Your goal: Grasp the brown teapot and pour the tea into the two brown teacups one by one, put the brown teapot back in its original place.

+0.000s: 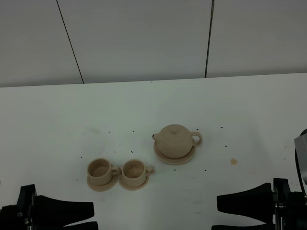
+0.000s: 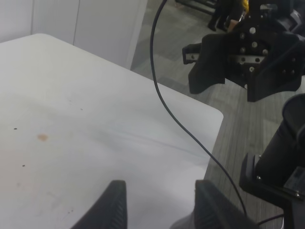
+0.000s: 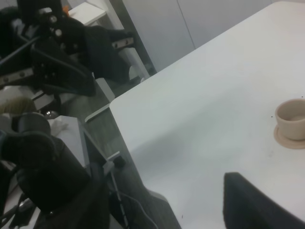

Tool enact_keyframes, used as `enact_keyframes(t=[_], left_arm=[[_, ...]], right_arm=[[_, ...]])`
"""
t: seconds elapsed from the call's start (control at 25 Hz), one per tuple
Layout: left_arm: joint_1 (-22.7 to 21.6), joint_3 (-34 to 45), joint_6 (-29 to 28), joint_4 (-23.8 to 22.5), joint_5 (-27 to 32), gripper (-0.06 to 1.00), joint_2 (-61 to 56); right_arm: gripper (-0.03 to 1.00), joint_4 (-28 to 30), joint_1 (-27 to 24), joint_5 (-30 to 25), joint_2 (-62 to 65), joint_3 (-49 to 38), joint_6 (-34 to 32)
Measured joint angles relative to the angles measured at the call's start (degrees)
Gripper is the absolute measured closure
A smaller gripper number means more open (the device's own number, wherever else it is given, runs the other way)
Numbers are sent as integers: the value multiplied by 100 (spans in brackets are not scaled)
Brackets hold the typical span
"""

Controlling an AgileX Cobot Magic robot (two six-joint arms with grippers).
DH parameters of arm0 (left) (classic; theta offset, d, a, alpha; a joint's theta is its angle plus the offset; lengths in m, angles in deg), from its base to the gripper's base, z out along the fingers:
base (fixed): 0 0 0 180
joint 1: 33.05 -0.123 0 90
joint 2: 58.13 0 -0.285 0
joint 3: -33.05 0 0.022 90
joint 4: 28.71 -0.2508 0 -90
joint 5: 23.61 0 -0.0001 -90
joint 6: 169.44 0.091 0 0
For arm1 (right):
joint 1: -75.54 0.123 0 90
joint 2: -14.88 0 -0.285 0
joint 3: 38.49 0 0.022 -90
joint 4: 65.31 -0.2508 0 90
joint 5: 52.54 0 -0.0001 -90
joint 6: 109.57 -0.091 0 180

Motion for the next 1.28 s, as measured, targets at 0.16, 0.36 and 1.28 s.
enact_keyframes(t=[0.16,0.36,1.28], left_arm=[[329,-23,-31,149,0,54,19],[791,-454,-244,-293,9,54,104],[796,-561,-276,-545,-417,54,97]], right_arm=[[46,0,0,-7,0,0,-7],[47,5,0,-14,0,0,-7],[47,19,0,124,0,0,-29]])
